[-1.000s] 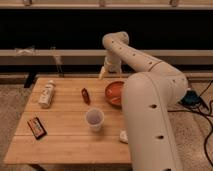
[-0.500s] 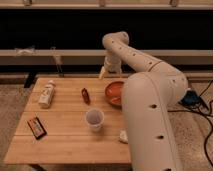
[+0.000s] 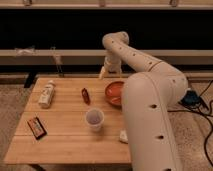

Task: Drag the ceramic bowl in a circle

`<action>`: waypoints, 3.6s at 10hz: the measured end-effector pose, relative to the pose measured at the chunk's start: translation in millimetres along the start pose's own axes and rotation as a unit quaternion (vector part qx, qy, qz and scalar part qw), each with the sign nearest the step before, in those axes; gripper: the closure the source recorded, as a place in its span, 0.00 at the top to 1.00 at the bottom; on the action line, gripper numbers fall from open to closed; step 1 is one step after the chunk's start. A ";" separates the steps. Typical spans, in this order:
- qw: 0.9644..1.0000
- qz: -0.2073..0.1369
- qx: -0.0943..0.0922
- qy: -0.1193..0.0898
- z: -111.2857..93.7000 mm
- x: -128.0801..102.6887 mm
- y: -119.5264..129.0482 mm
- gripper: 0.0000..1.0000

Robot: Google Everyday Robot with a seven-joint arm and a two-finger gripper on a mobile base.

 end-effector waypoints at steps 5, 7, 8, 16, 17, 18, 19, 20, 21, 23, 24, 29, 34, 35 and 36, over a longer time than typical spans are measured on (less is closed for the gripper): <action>1.000 -0.003 0.004 0.025 27.2 7.4 5.9 0.80; 0.999 0.006 0.003 0.045 65.3 22.9 14.4 0.80; 0.999 0.008 0.002 0.053 74.9 30.7 20.3 0.80; 0.996 0.033 0.045 0.069 112.9 60.1 29.7 0.80; 0.996 0.034 0.048 0.068 115.7 60.1 28.3 0.80; 0.996 0.034 0.051 0.068 118.9 60.0 26.8 0.80; 0.996 0.034 0.052 0.068 121.2 59.9 25.8 0.80; 0.996 0.033 0.052 0.069 124.3 59.7 24.8 0.75; 0.996 0.031 0.053 0.071 127.1 60.0 24.6 0.65; 0.995 0.031 0.056 0.074 128.7 60.7 22.1 0.46; 0.995 0.034 0.059 0.074 128.1 60.1 19.9 0.36; 0.995 0.032 0.071 0.058 120.4 42.6 10.7 0.00; 0.998 -0.050 0.026 0.023 93.8 4.8 88.8 0.00; 0.998 -0.064 0.016 0.024 89.0 8.4 103.0 0.00; 0.997 -0.078 0.003 0.026 80.8 16.4 120.0 0.00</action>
